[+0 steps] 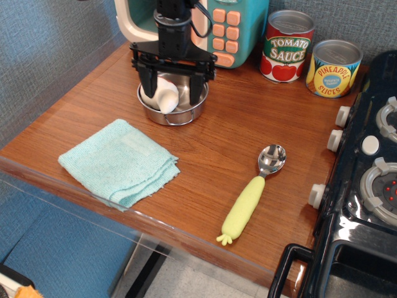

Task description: Put the corn to the left of the pan

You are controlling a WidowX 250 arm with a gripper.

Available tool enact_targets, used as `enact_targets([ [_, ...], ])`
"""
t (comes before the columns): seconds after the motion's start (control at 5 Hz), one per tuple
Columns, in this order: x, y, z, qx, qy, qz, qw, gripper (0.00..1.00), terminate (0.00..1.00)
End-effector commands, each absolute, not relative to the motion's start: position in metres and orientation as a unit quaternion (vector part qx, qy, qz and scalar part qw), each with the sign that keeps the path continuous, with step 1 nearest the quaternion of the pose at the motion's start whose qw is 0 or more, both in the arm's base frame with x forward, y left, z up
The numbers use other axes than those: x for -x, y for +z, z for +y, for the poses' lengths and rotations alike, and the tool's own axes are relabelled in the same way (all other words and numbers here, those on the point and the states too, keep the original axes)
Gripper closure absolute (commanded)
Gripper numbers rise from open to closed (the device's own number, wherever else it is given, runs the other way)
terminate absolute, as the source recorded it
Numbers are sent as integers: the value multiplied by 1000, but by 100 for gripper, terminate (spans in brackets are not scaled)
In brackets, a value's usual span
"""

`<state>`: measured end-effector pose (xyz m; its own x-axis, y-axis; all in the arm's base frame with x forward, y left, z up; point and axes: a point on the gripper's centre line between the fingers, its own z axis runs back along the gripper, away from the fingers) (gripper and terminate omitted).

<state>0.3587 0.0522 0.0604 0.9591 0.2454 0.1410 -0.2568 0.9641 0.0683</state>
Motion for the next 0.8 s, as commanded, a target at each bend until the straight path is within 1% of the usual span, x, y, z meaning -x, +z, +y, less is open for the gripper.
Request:
enact_targets([
  [0.0,-344,110,-5,-35,51,-139,988,0,0],
  [0.2,-323,96,-36,-25,10,-117,993,0,0],
  [0.4,-298,83,-50,-22,3,-96,995,0,0],
  [0.6,-279,65,-58,-23,-8,-76,997,0,0],
])
